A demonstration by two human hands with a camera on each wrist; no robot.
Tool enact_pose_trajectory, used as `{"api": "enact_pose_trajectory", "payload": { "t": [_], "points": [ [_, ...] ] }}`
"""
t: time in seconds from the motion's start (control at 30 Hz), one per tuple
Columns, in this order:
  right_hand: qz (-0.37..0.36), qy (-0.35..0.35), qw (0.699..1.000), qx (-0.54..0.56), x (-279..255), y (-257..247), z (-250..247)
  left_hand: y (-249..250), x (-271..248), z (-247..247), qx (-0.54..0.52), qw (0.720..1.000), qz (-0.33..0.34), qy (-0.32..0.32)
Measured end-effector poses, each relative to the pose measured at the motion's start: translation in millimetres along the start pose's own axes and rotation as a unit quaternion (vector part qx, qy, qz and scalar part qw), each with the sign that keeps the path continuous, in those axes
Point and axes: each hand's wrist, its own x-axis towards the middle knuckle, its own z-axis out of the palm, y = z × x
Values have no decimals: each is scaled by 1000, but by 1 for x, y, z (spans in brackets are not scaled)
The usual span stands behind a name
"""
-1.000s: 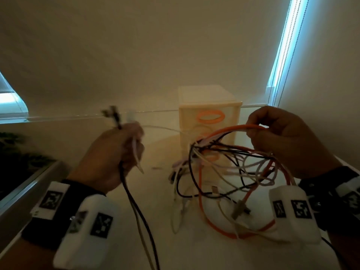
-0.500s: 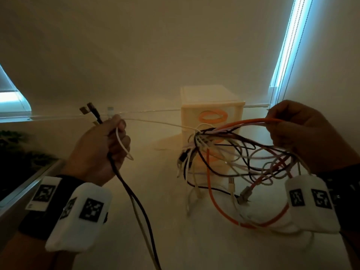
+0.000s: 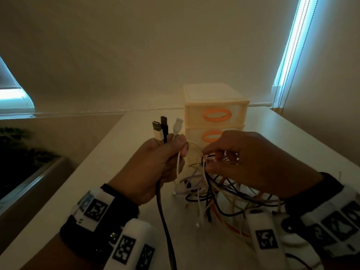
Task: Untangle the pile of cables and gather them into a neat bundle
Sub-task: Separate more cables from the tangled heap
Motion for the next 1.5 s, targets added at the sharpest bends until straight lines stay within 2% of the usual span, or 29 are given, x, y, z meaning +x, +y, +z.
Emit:
{"api": "enact_pose_trajectory", "payload": {
  "t": [0.13,0.23,0.3,0.37,0.4,0.47,0.53,0.6,0.67,0.8,0.9,0.97,1.07,1.13,1.23,1.27,1.33,1.4,1.43,1.5],
  "points": [
    [-27,34,999,7,7,-17,13,-1,-2,9,-6,1000,-5,6],
    [-6,3,997,81,9,-26,17,2,-3,10,-1,999,-13,29],
    [12,24,993,117,8,-25,15,3,-1,6,-27,998,-19,55],
    [29,45,988,147,4,-18,5,4,1,-2,-114,990,-18,78],
    [41,31,986,157,1,-13,-3,4,3,-6,-181,979,-18,88],
    [76,-33,987,140,-6,-2,-17,6,5,-16,-305,945,-10,117],
    [119,-82,987,65,-11,9,-23,8,6,-24,-374,918,7,130],
    [152,-74,986,8,-10,16,-19,10,6,-28,-404,910,18,86],
    [175,-19,984,3,-6,19,-14,12,3,-27,-407,913,15,-8],
    [205,90,972,75,2,14,-12,11,-5,-12,-297,940,-43,-161],
    [175,151,967,106,6,3,-9,1,-9,4,-212,946,-82,-233],
    [128,186,969,96,7,-7,-1,-5,-9,11,-211,942,-111,-238],
    [26,183,974,130,3,-25,9,-8,-5,10,-228,947,-116,-193],
    [-40,132,980,142,-1,-33,13,-8,1,4,-256,952,-75,-147],
    [-101,41,987,119,-5,-32,23,1,5,-5,-352,928,-36,-116],
    [-111,2,989,101,-5,-30,27,5,5,-5,-361,928,-32,-86],
    [-99,-74,989,87,-5,-22,34,10,3,-5,-354,935,-15,-18],
    [-32,-119,986,115,-6,-14,34,10,1,-6,-374,927,-2,24],
    [2,-109,986,122,-6,-11,33,9,2,-8,-385,922,1,36],
    [40,-32,992,111,-7,-5,29,7,5,-10,-387,920,-2,52]
  ]
}}
